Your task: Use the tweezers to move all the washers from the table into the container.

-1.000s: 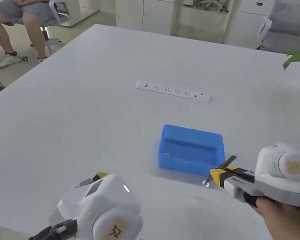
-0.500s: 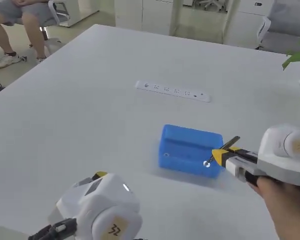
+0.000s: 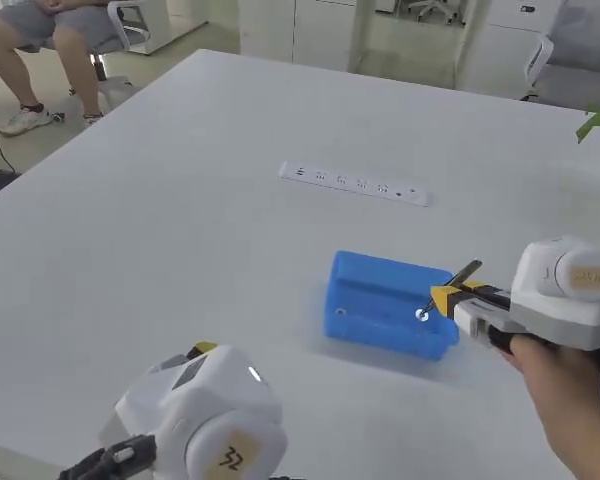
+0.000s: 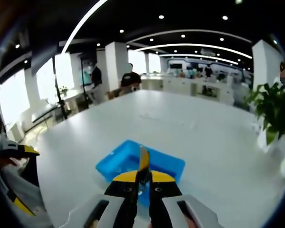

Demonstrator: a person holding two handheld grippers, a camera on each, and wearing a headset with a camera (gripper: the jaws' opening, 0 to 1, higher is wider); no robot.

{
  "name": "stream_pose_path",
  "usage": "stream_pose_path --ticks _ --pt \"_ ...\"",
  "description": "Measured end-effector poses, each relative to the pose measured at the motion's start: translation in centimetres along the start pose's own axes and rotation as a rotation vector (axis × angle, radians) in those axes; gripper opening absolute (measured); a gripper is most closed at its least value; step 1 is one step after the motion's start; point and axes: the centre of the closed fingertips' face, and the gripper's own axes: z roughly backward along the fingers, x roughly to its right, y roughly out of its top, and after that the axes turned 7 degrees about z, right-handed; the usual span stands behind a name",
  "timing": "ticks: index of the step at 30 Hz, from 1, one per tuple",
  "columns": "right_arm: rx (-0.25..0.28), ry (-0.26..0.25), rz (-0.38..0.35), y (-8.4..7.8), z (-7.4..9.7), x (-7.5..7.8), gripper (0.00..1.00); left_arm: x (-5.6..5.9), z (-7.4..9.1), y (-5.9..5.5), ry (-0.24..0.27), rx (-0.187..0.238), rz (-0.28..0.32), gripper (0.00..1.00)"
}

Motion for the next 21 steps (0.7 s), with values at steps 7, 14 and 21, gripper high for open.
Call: stream_pose_path --ticks 7,14,21 --pt "-0.057 0.004 -0.010 -2.2 -1.2 0.4 0.04 0.1 -0.1 0.1 -0.002 -0.002 -0.001 0.99" --pt "-0.087 0.005 -0.008 -3.8 -1.7 0.4 0.04 0.0 0.0 0.0 0.001 -0.005 0.000 0.99" --pt "-0.102 0.003 -0.011 -4.4 -1.8 0.5 0.04 0.0 -0.1 -0.3 0.002 -0.013 -0.001 0.99"
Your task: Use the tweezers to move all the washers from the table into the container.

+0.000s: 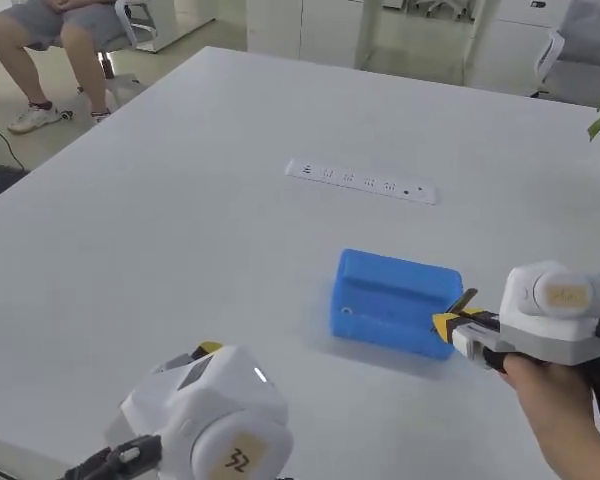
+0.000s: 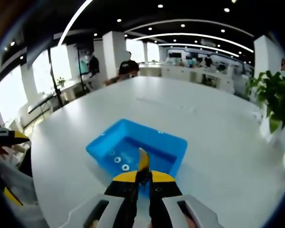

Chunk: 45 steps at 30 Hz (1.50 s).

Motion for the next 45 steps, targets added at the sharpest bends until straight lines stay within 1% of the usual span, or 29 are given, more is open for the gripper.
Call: stream_pose_path --ticks 3,5,8,9,16,17,19,21,24,30,33,36,38,41,43,45 --pt "-0.011 0.003 0.002 -0.5 -0.6 -0.1 0.04 0.0 0.0 0.0 -0.001 -0.001 0.002 0.99" --pt "-0.023 0.009 0.015 -0.6 -0.6 -0.4 0.04 0.0 0.0 0.0 0.001 -0.001 0.003 0.99" --pt "-0.037 0.016 0.023 -1.2 -0.9 -0.7 0.04 -0.1 0.0 -0.1 0.001 -0.001 0.007 0.99" --pt "-0.028 0.015 0.021 -1.1 -0.9 -0.7 0.04 -0.1 0.0 -0.1 0.001 -0.003 0.007 0.99" --pt "-0.028 0.023 -0.003 -1.0 -1.0 -0.7 0.04 0.0 0.0 -0.2 -0.003 -0.003 0.009 0.99" --pt "-0.027 0.023 -0.003 -1.0 -1.0 -0.7 0.04 0.0 0.0 -0.2 -0.005 -0.001 0.009 0.98" --pt "-0.026 0.024 -0.003 -1.0 -1.1 -0.7 0.05 0.1 0.0 -0.1 -0.007 0.000 0.001 0.93" --pt "-0.025 0.026 -0.006 -1.0 -1.2 -0.5 0.05 0.1 0.0 0.0 -0.005 0.002 -0.002 0.94" --pt "-0.025 0.028 -0.015 -1.0 -1.1 -0.5 0.05 0.2 0.1 0.3 -0.014 0.018 0.012 0.95" --pt "-0.024 0.021 -0.021 -1.0 -0.8 -0.6 0.05 0.1 0.2 0.4 -0.014 0.013 0.001 0.95" --pt "-0.009 0.019 -0.018 -0.5 -0.4 -0.7 0.05 -0.1 0.4 0.7 -0.009 0.019 -0.003 0.95" --pt "-0.010 0.009 -0.003 -0.3 -0.3 -0.5 0.05 -0.2 0.5 1.2 -0.008 0.029 -0.008 0.94" --pt "0.002 -0.004 0.016 0.1 0.0 -0.4 0.05 -0.3 0.7 1.8 -0.008 0.050 -0.020 0.92" --pt "0.038 -0.007 0.042 1.6 1.5 -0.7 0.05 -0.2 0.9 2.6 -0.029 0.069 -0.033 0.91" --pt "0.052 -0.005 0.045 2.3 2.4 -1.1 0.05 -0.1 0.9 2.9 -0.038 0.072 -0.042 0.89" --pt "0.075 -0.002 0.045 3.0 2.9 -1.5 0.05 0.0 0.9 3.2 -0.043 0.082 -0.053 0.87"
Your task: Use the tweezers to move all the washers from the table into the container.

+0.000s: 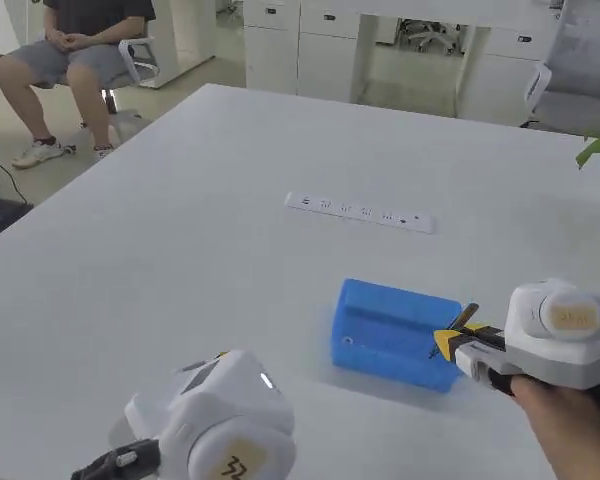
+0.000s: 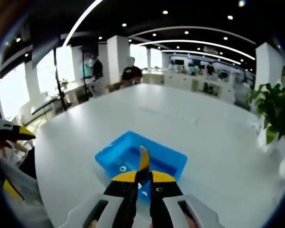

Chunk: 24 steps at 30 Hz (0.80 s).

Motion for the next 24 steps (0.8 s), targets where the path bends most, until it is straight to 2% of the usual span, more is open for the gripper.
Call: stream_pose_path --ticks 3,6,9,12,16,18,20,22,24 --pt "0.028 0.011 0.001 0.8 1.4 -0.7 0.05 0.2 0.2 0.8 -0.007 0.025 -0.014 0.82" --pt "0.050 0.019 0.016 1.3 2.5 -1.9 0.05 1.1 0.2 1.7 -0.065 0.054 0.013 0.83" --pt "0.055 0.043 0.056 1.4 3.5 -3.8 0.05 1.4 0.5 2.8 -0.089 0.079 0.005 0.75" --pt "0.036 0.075 0.112 0.8 4.3 -5.7 0.05 1.8 0.4 3.7 -0.112 0.098 -0.012 0.67" --pt "0.013 0.134 0.110 -0.6 5.0 -8.1 0.05 2.5 0.2 4.5 -0.154 0.118 -0.015 0.59" --pt "-0.004 0.161 0.135 -1.1 5.3 -8.9 0.05 2.9 0.3 4.7 -0.171 0.124 -0.016 0.52" --pt "-0.006 0.165 0.147 -1.4 5.7 -9.6 0.05 3.4 0.3 5.2 -0.184 0.138 -0.038 0.50" --pt "-0.013 0.191 0.149 -1.6 6.2 -10.5 0.05 3.8 0.3 5.4 -0.195 0.141 -0.045 0.48" --pt "-0.018 0.205 0.163 -1.9 6.5 -11.2 0.05 4.4 0.3 5.6 -0.231 0.143 -0.038 0.42"
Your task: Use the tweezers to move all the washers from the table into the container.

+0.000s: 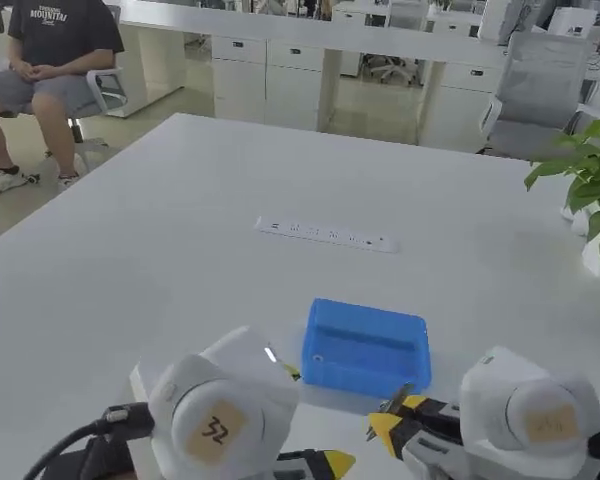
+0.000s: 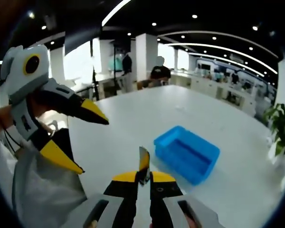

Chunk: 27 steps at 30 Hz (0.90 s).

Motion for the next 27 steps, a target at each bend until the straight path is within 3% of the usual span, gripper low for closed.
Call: stream_pose_path --ticks 5,14,20,23,27 --pt "-0.020 0.018 0.057 -0.3 0.2 -1.7 0.05 1.5 -0.3 0.8 -0.040 0.004 -0.034 0.28" --pt "-0.035 0.043 0.131 -0.9 0.4 -4.2 0.05 3.8 -0.5 1.9 -0.098 -0.002 -0.105 0.14" --pt "-0.038 0.044 0.155 -1.1 1.0 -4.8 0.05 5.1 -0.3 1.6 -0.161 -0.041 -0.175 0.00" --pt "-0.044 0.044 0.165 -1.3 1.1 -4.8 0.05 5.6 -0.3 1.4 -0.177 -0.057 -0.205 0.00" --pt "-0.058 0.042 0.200 -1.8 1.3 -4.9 0.05 5.8 -0.3 1.1 -0.193 -0.077 -0.289 0.00"
